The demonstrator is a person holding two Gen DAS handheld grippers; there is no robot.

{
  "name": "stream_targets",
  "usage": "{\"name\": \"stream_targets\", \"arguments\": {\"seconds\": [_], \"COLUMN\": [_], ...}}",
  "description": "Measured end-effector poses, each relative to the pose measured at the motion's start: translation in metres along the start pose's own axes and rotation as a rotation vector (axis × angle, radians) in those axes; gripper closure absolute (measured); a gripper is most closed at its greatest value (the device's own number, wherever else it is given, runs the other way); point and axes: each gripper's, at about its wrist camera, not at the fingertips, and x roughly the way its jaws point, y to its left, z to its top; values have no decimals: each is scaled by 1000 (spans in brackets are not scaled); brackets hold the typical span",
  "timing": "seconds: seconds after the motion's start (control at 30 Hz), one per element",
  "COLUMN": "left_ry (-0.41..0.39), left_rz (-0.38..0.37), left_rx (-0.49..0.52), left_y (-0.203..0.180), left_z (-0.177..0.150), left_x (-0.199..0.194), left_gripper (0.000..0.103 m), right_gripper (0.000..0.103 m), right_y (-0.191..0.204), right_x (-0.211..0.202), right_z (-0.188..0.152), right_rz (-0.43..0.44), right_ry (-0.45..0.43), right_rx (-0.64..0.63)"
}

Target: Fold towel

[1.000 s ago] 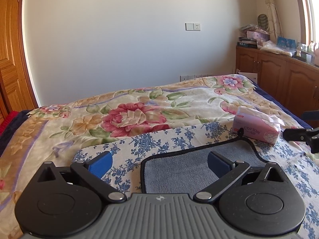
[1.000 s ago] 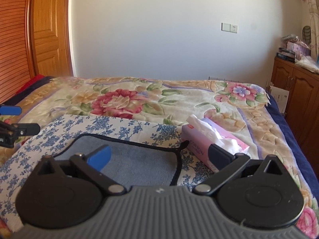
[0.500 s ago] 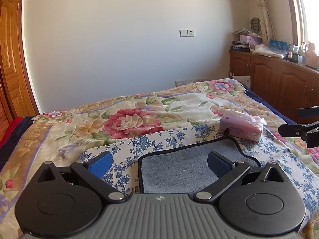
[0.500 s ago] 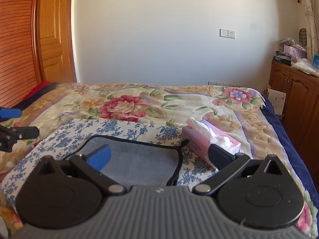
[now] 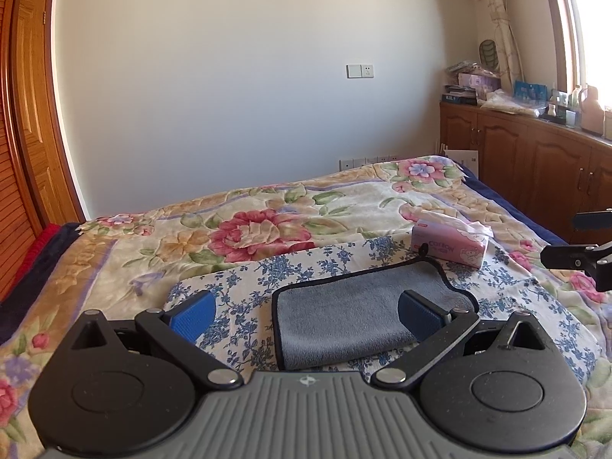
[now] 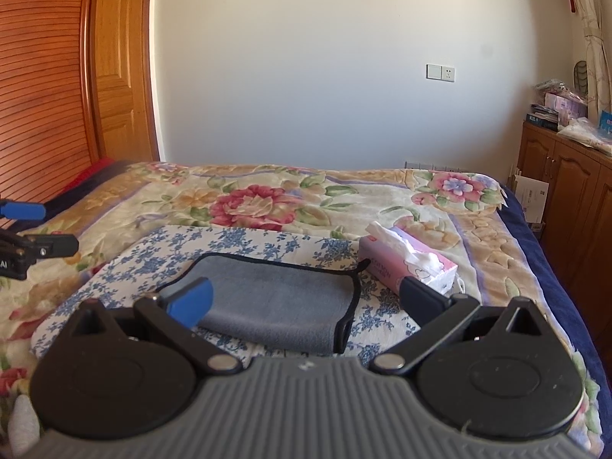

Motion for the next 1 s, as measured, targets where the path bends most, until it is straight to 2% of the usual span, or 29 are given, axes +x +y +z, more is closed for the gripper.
{"name": "stream_targets", "arguments": {"seconds": [0.53,1.0], "left_ry": [20,29], "left_rz": [22,24], "left_rx": [-26,-34], "left_y": [7,-2], "left_z": [-25,-50], "left_x": [-43,-66], "left_gripper": [0,0], "right_gripper": [0,0], "right_y": [27,31], "right_x": [-34,-56], "right_z": [-20,-32], "right_rz": [13,1], "right_ry": [11,-10], "right_rx": [-20,25]}}
